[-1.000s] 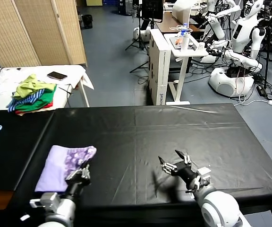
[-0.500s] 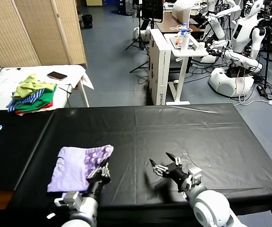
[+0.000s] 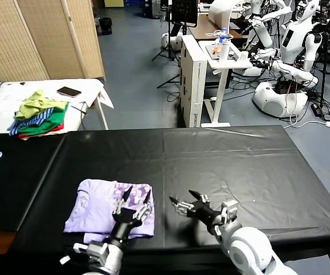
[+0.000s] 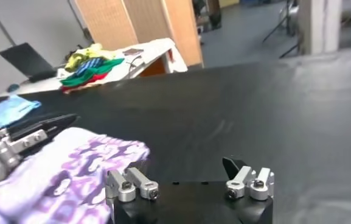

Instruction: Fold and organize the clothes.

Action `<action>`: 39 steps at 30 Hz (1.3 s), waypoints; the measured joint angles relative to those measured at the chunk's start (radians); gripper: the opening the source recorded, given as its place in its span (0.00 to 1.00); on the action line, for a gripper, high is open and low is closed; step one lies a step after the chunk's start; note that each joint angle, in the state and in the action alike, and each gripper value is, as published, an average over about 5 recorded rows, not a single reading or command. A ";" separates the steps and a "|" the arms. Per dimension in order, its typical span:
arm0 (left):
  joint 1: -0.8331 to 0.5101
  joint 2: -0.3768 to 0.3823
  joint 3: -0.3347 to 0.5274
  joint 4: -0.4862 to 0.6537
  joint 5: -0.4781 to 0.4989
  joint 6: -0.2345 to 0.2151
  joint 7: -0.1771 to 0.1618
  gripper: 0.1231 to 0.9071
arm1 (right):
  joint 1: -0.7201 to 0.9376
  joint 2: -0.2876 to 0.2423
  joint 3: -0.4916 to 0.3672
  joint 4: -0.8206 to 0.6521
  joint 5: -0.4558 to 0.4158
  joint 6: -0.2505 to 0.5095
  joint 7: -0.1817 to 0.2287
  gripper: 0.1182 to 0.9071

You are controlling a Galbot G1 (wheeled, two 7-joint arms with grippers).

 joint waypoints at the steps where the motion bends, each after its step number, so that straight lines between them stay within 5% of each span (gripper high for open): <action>1: -0.002 0.007 -0.007 -0.001 0.006 -0.007 0.001 0.87 | 0.010 0.002 -0.012 -0.004 0.016 -0.005 0.008 1.00; 5: -0.010 0.037 -0.045 -0.002 0.003 -0.020 -0.010 0.99 | 0.052 0.016 -0.071 -0.023 0.042 -0.016 0.024 1.00; 13: 0.011 0.073 -0.106 -0.002 0.011 -0.039 -0.030 1.00 | 0.116 0.071 -0.191 -0.084 0.008 -0.015 0.019 0.93; 25: 0.036 0.089 -0.147 -0.006 0.010 -0.048 -0.056 1.00 | 0.105 0.102 -0.204 -0.124 -0.028 0.001 0.016 0.08; 32: 0.041 0.094 -0.172 -0.002 -0.013 -0.052 -0.079 1.00 | 0.052 0.062 -0.135 -0.069 -0.043 -0.055 0.059 0.03; 39: 0.032 0.098 -0.177 0.017 -0.040 -0.050 -0.096 1.00 | -0.027 -0.010 -0.027 0.004 -0.077 -0.101 0.057 0.03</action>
